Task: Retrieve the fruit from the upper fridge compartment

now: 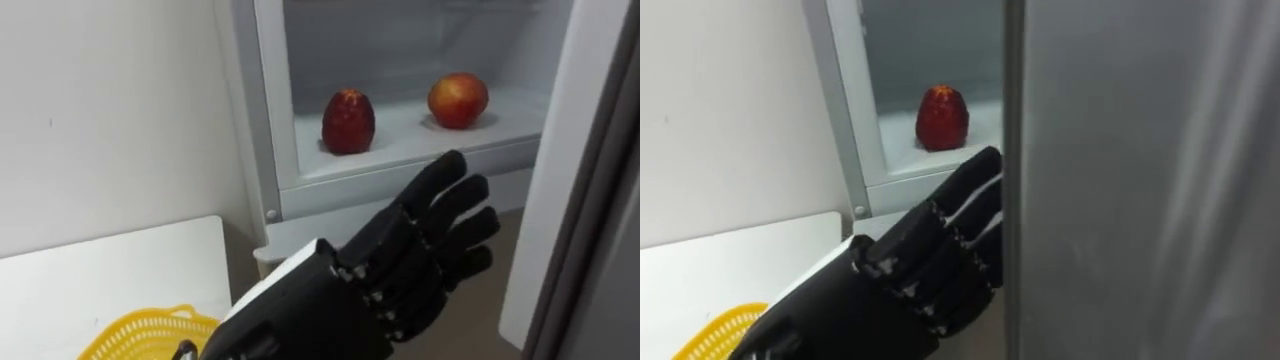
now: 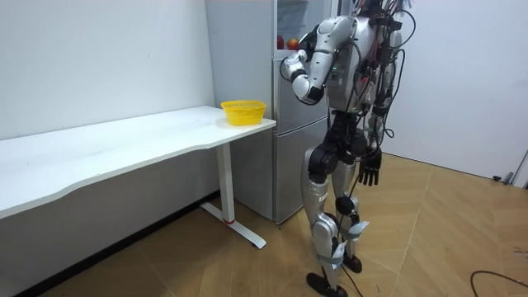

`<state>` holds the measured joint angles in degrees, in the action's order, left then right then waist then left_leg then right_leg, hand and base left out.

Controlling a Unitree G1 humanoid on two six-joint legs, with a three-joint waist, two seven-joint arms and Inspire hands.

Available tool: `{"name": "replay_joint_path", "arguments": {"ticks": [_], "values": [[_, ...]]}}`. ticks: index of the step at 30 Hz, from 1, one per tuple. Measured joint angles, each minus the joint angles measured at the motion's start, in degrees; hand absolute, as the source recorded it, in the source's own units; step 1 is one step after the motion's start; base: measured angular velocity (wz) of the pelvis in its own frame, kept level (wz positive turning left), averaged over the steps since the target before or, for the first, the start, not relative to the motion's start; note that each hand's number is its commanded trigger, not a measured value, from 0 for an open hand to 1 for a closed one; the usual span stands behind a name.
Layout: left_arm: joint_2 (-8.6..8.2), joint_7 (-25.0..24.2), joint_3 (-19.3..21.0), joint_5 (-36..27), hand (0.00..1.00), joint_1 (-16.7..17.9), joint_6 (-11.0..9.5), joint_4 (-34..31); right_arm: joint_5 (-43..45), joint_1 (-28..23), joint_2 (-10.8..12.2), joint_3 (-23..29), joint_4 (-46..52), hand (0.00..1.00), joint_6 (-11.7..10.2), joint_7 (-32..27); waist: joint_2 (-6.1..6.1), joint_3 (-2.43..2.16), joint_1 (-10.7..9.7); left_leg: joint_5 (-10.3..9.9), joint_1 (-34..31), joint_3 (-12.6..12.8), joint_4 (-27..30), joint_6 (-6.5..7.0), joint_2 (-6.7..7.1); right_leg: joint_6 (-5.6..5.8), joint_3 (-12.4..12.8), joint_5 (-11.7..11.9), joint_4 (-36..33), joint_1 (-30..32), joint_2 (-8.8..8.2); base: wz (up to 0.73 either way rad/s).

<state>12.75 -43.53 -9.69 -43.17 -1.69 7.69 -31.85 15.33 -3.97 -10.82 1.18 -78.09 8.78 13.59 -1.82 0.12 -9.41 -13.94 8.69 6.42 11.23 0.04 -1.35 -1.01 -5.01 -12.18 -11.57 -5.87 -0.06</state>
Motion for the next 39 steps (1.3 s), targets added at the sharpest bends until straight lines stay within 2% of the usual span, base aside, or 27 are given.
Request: {"name": "replay_joint_path", "arguments": {"ticks": [11,13,18,21,27,32,34,38,39], "values": [[0.12,-0.8,-1.1,-0.1,0.00,-0.3,0.2,0.1,-0.1,-0.1,-0.1,-0.1,0.2,0.00,-0.1,-0.4,-0.43,0.01,-0.5,0.0,0.1,3.0,0.1,-0.01,-0.59,-0.50,1.6,0.3,0.0,1.2,0.38,-0.08],[0.17,-0.5,-1.0,-0.1,0.00,-0.6,0.2,0.3,-0.7,-0.1,-0.1,-0.1,0.2,0.00,-0.1,-0.4,-0.43,0.02,-1.4,0.0,0.1,3.0,0.1,-0.01,-0.59,-0.52,1.7,0.3,-0.1,1.3,0.40,-0.05],[0.60,-0.6,-1.3,-0.1,0.00,-2.0,0.2,0.5,-0.8,0.0,-0.1,-0.1,0.2,0.00,-0.1,-0.4,-0.45,0.04,-1.8,0.0,0.0,3.2,0.0,-0.01,-0.67,-0.56,3.0,0.6,-0.2,1.9,0.67,-0.13],[0.54,-0.5,-1.3,0.0,0.00,-2.2,0.2,0.5,-1.0,0.0,-0.2,-0.1,0.1,0.00,-0.1,-0.3,-0.44,0.05,-2.6,0.0,0.0,4.6,0.0,-0.02,-0.92,-0.56,3.6,0.7,-0.3,1.9,0.78,-0.12],[0.66,0.5,-3.0,0.0,0.00,-4.2,0.2,1.0,-1.8,-0.3,-0.4,0.0,0.0,0.00,-0.1,-0.4,-0.38,0.20,-3.6,0.0,0.2,5.7,0.0,-0.02,-0.99,-0.67,5.0,0.9,-0.1,2.0,1.15,-0.12],[0.71,2.2,-5.4,-0.1,0.00,-6.5,-0.1,1.0,-5.2,-0.6,-0.8,0.0,0.0,0.00,-0.8,-0.7,-1.08,0.26,-4.6,0.0,0.4,7.4,0.0,-0.02,-0.98,-0.60,6.3,1.0,0.0,2.9,1.22,-0.15],[0.92,2.8,-6.2,0.1,0.00,-7.8,-0.1,1.0,-5.8,-1.3,-1.0,0.1,0.1,0.00,-1.5,-1.1,-1.56,0.31,-5.9,0.0,0.6,7.7,0.0,-0.02,-0.97,-0.55,6.7,1.0,-0.1,3.0,1.25,-0.11],[1.22,3.7,-6.2,0.5,0.00,-9.4,-0.2,1.5,-5.8,-2.0,-1.3,0.1,0.1,0.00,-1.8,-2.1,-2.38,0.39,-6.8,0.0,1.1,9.1,0.0,-0.03,-1.04,-0.55,8.2,1.0,-0.2,3.0,1.48,-0.21],[1.20,4.4,-6.3,0.6,0.00,-9.6,-0.2,1.5,-5.8,-2.1,-1.4,0.1,0.1,0.00,-1.8,-2.2,-2.52,0.38,-7.7,0.0,1.1,9.3,-0.1,-0.03,-1.05,-0.55,8.3,1.0,-0.2,3.0,1.51,-0.11]]}}
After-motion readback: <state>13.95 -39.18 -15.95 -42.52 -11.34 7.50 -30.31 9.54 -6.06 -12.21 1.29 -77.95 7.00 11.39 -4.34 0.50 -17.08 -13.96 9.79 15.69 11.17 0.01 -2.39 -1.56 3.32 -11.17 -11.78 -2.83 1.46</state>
